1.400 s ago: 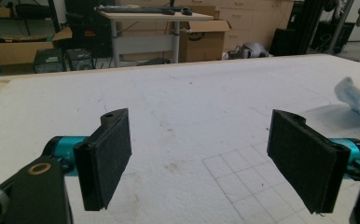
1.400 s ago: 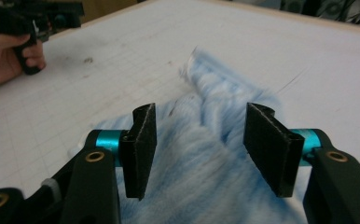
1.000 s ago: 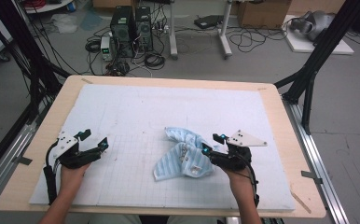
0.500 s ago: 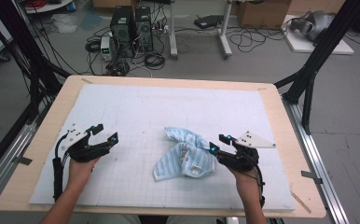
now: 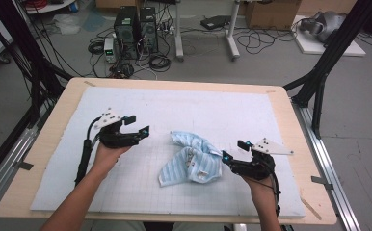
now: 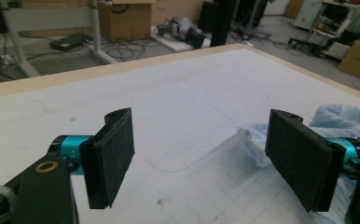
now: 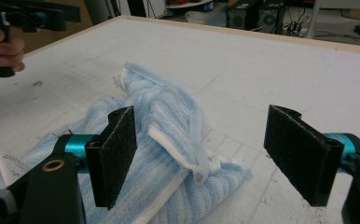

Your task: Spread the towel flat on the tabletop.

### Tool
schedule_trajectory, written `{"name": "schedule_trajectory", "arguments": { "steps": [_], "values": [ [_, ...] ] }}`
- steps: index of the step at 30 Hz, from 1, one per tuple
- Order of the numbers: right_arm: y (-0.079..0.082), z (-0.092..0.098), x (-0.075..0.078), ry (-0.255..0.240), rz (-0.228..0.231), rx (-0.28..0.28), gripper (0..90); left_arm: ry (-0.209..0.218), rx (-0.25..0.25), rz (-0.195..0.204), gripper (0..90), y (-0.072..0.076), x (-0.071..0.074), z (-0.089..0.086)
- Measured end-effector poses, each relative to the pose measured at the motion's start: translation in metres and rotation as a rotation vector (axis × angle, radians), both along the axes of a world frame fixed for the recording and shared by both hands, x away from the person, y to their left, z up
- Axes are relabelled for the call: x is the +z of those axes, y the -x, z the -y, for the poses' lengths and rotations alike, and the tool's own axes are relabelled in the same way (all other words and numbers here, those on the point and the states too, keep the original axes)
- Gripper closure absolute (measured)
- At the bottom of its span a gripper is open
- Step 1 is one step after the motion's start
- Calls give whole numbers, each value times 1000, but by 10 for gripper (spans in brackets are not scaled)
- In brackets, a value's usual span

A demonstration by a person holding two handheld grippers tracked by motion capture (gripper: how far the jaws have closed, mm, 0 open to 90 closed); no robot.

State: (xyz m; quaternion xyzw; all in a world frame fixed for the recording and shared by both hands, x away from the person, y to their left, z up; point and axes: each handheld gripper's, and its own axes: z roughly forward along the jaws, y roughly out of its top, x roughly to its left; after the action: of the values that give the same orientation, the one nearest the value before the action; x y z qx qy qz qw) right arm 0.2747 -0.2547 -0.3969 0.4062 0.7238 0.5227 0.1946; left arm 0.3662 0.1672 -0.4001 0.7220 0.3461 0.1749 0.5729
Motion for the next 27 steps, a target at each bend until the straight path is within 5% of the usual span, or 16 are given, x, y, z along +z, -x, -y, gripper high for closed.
{"name": "schedule_trajectory", "arguments": {
  "steps": [6, 14, 16, 19, 21, 27],
  "values": [
    [0, 5, -1, -17, -12, -13, 252, -28, -76, -77, 288, -18, -12, 40],
    [2, 6, -4, -16, -38, -6, 254, -99, -113, -177, 289, -28, -29, 80],
    [3, 6, -4, -14, -35, -1, 254, -97, -122, -214, 393, -30, -34, 84],
    [4, 4, -4, -13, -41, 6, 259, -103, -144, -251, 715, -30, -36, 83],
    [3, 3, -4, -11, -39, 13, 272, -108, -129, -232, 843, -29, -33, 80],
    [-4, -4, -5, -14, -42, 19, 288, -71, -64, -153, 851, -29, -13, 54]
  ]
}}
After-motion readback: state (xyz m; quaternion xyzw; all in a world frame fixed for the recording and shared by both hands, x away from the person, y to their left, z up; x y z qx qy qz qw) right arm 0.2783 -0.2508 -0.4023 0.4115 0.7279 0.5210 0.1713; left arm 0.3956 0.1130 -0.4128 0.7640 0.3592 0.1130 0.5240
